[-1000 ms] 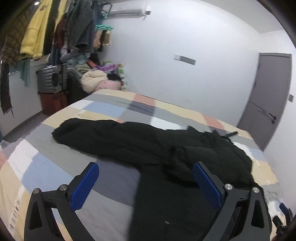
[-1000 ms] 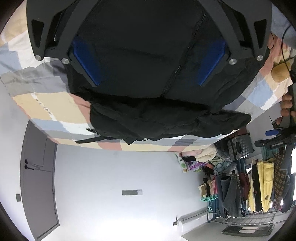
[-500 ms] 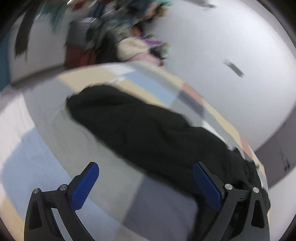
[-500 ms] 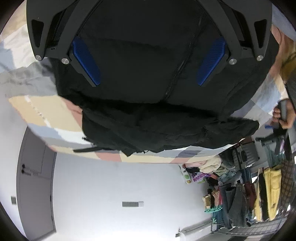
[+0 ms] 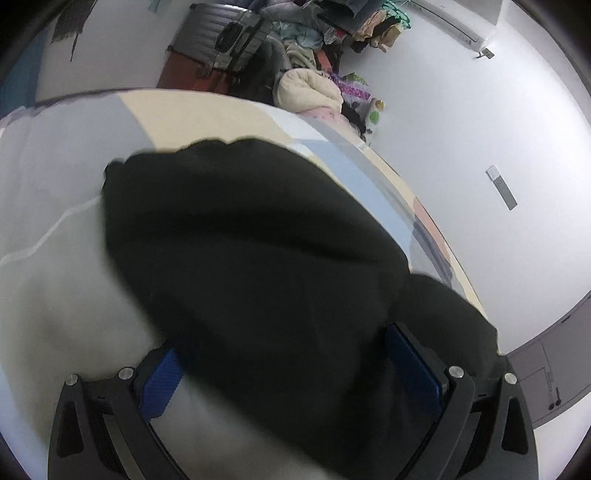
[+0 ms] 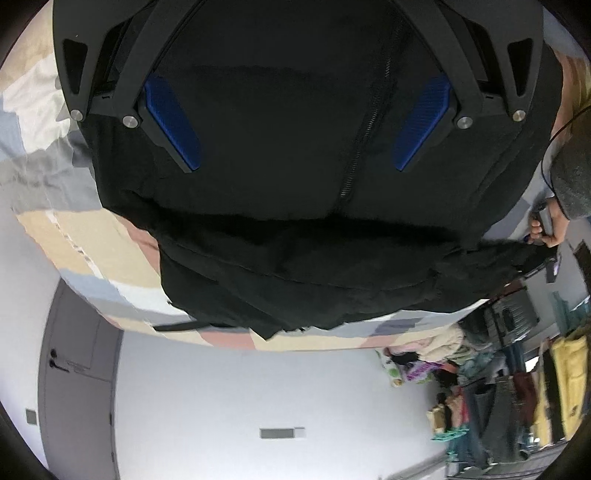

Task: Fold large clothes
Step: 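Grasp the other sleeve cuff with the left gripper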

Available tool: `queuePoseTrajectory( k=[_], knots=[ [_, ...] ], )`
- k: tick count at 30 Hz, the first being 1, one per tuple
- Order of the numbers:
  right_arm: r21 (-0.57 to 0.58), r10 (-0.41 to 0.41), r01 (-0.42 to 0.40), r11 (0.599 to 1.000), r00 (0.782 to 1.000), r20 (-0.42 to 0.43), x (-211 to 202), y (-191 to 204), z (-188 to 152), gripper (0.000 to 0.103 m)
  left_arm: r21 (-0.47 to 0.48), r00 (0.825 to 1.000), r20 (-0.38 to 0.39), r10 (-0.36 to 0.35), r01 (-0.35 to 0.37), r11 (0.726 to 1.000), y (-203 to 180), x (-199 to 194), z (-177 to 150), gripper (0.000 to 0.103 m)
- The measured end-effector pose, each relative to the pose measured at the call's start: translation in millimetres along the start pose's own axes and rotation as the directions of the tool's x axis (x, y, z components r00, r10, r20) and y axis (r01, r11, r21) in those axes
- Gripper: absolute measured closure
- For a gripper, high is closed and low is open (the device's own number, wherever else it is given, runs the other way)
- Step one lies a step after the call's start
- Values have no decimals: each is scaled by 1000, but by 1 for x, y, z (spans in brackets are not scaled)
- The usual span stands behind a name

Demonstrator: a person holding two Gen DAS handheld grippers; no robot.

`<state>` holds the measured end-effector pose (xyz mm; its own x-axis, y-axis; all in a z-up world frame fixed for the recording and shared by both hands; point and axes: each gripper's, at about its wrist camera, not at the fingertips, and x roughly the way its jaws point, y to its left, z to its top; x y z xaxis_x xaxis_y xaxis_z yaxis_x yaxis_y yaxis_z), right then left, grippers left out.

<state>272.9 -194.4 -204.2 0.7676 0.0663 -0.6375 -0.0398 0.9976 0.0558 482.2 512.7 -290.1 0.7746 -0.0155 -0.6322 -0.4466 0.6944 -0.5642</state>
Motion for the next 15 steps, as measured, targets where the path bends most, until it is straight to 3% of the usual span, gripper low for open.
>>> queuePoseTrajectory(
  k=[3, 5, 7, 10, 15],
  knots=[
    [9, -27, 27, 1000, 1000, -13, 5, -4, 1, 0, 15, 1000, 6, -4, 4, 1000, 1, 6, 8, 5],
    [19, -28, 29, 999, 999, -16, 3, -7, 1, 0, 14, 1000, 11, 9, -9, 1000, 2, 7, 9, 21],
    [27, -25, 25, 999, 1000, -6, 0, -10, 3, 0, 6, 1000, 11, 13, -13, 1000, 5, 6, 11, 51],
    [3, -29, 29, 1000, 1000, 5, -4, -10, 3, 0, 46, 999, 26, 45, -47, 998, -3, -2, 6, 83],
    [-11, -14, 14, 1000, 1000, 19, -12, -14, 1, 0, 122, 991, 82, 104, -113, 986, -30, -34, -1, 96]
  ],
)
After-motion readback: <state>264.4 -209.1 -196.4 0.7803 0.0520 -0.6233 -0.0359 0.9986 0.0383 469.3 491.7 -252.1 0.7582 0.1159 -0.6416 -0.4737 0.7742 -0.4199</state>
